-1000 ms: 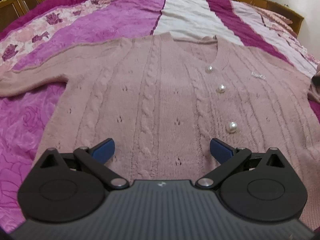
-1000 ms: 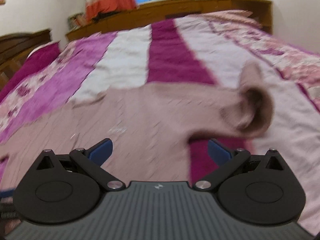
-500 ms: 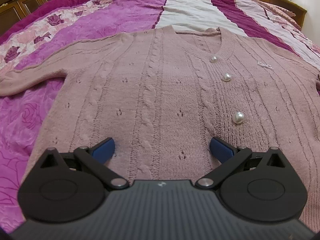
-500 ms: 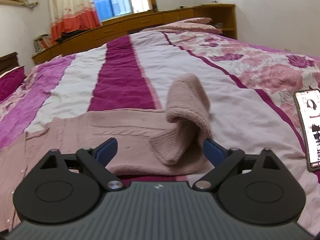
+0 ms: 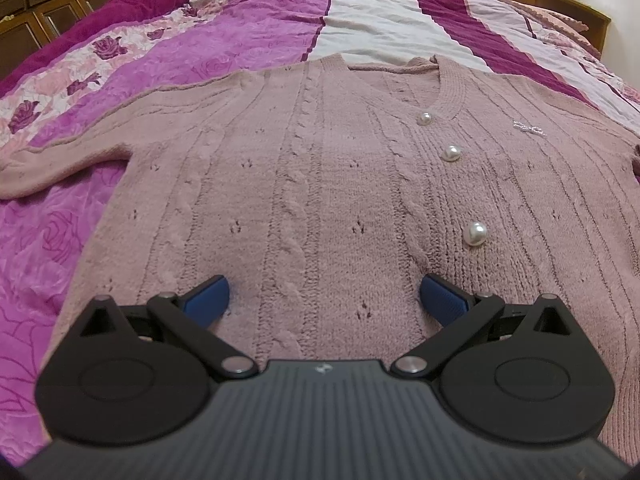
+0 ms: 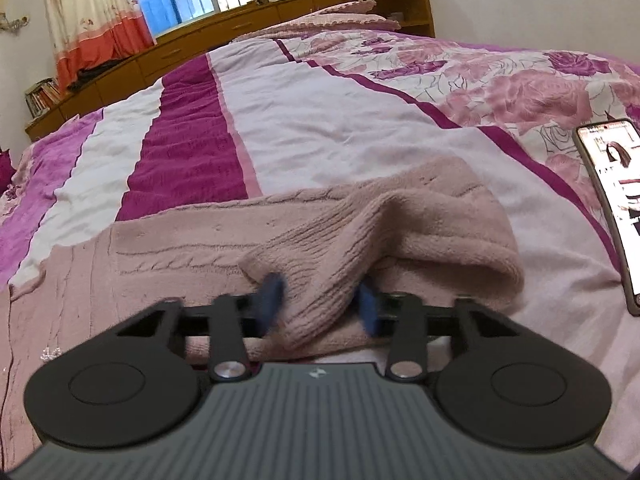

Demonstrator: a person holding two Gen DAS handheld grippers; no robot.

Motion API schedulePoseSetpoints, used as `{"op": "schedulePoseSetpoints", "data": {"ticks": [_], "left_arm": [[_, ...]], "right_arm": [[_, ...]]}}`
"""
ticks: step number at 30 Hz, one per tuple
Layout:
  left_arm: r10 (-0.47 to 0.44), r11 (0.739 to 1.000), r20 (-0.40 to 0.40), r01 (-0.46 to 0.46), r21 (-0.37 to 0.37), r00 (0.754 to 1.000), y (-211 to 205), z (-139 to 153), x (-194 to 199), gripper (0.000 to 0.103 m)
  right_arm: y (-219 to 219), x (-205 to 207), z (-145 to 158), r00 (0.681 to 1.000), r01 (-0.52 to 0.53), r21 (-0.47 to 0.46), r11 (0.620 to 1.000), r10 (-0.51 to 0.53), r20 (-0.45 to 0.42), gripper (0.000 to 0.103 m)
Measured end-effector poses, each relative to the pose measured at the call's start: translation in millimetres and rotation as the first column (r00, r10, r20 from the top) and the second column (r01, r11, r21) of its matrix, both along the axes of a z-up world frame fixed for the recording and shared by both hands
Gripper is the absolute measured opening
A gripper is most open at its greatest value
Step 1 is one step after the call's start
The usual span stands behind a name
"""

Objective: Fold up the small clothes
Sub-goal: 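Carry the sleeve cuff with the right tool across the cardigan body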

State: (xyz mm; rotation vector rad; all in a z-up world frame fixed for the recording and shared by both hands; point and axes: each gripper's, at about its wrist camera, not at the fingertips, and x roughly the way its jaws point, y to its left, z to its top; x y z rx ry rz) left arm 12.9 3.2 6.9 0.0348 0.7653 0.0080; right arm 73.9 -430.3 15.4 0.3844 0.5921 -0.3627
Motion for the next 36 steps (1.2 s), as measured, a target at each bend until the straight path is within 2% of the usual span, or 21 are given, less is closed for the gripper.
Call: {"op": "schedulePoseSetpoints", "data": {"ticks": [3,9,12,17,21,26,29,31,32,34,36], "left_arm": [[0.0,1.0,0.0,0.0,0.0,1.0,0.2,0.0,0.0,0.103],[0.0,1.0,0.001,0.0,0.0,1.0,0.1,0.0,0.0,0.103],[0.0,1.0,0.006,0.0,0.0,1.0,1.0,0.3,-0.6,0.103],[-0.001,1.0,0.013,0.001,-0.003,1.0,1.1,-0.2,-1.9,0.103],[-0.004,1.0,0.017,0.005,-0.006,1.0,1.7,-0.8,-2.7,0.103],[-0.008,1.0,0.019,0.008,-0.007,1.0,2.0,-1.3,-3.1,0.103],[-0.008,1.0,0.02,0.008,-0.007,1.0,2.0,-1.3,-3.2,0.103],[-0.007,1.0,0.02,0.007,-0.007,1.0,2.0,-1.4,-3.3,0.103],[-0.007,1.0,0.02,0.007,-0.008,1.0,1.9,-1.5,-3.2,0.103],[-0.008,1.0,0.018,0.008,-0.007,1.0,1.9,-1.5,-3.3,0.103],[-0.009,1.0,0.014,0.009,-0.008,1.0,1.7,-1.2,-2.4,0.103]], "right_arm": [[0.8,-1.0,7.8,0.999,-0.027,0.02,0.999,0.026,0.026,0.013],[31.3,-5.8,45.8,0.983,-0.14,0.014,0.99,0.138,0.124,0.013],[55.9,-2.3,67.4,0.962,-0.214,0.01,0.977,0.209,0.175,0.013],[102.6,14.5,89.0,0.922,-0.339,0.074,0.938,0.315,0.226,0.013],[153.2,31.0,81.8,0.896,-0.425,0.107,0.899,0.401,0.193,0.013],[202.2,46.5,54.3,0.866,-0.499,0.139,0.855,0.487,0.113,0.013],[220.4,52.0,35.1,0.865,-0.501,0.146,0.853,0.498,0.064,0.014],[226.8,51.0,25.0,0.869,-0.493,0.134,0.86,0.493,0.038,0.031],[228.2,49.6,21.3,0.874,-0.484,0.133,0.865,0.485,0.022,0.037],[227.0,43.7,16.9,0.876,-0.479,0.14,0.867,0.482,0.014,0.06],[221.7,35.5,18.9,0.871,-0.491,0.142,0.86,0.489,0.049,0.069]]}}
